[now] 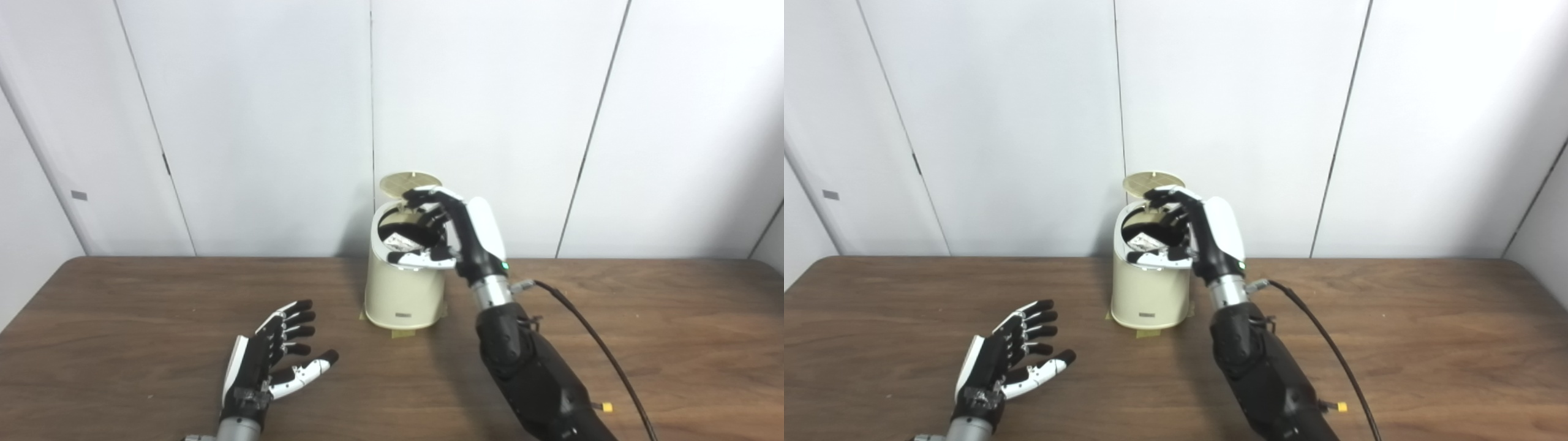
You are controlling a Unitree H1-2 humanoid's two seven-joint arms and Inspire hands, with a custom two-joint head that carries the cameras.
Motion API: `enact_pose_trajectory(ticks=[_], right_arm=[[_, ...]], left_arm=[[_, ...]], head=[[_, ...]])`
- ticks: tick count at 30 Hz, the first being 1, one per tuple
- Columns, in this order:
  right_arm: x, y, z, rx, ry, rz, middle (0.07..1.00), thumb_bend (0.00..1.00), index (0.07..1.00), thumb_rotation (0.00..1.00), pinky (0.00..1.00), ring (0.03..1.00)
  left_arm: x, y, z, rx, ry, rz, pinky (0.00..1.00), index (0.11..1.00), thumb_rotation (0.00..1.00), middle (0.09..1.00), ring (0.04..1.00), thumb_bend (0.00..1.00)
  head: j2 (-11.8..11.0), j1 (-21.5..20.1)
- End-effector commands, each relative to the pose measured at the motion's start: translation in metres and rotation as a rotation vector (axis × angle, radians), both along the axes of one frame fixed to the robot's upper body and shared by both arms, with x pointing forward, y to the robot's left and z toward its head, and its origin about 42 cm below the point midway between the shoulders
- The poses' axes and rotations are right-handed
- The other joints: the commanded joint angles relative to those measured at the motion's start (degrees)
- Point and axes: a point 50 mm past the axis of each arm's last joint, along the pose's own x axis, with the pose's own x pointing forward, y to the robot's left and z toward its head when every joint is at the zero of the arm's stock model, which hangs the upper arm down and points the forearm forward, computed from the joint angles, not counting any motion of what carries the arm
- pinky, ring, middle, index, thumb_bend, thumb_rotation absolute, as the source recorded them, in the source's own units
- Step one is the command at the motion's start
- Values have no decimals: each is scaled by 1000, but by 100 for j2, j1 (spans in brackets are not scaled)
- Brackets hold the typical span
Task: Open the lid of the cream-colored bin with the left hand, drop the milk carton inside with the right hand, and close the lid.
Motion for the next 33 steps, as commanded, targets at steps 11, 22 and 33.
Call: enact_pose_trajectory(ticks=[11,22,33], right_arm=[[-38,-51,41,297,-221,54,467,525,512,13,284,380],[-74,-109,-13,303,174,173,768,710,772,360,482,620],[-99,-115,-48,525,357,335,852,770,854,472,602,755]], left_arm=[[11,4,14,18,-64,-13,611,799,11,784,732,661],[13,8,21,41,-108,-20,636,792,102,776,728,676],[15,2,47,52,-169,-76,661,850,327,824,772,804]], head=[[-21,-21],[-114,16],[-207,205]])
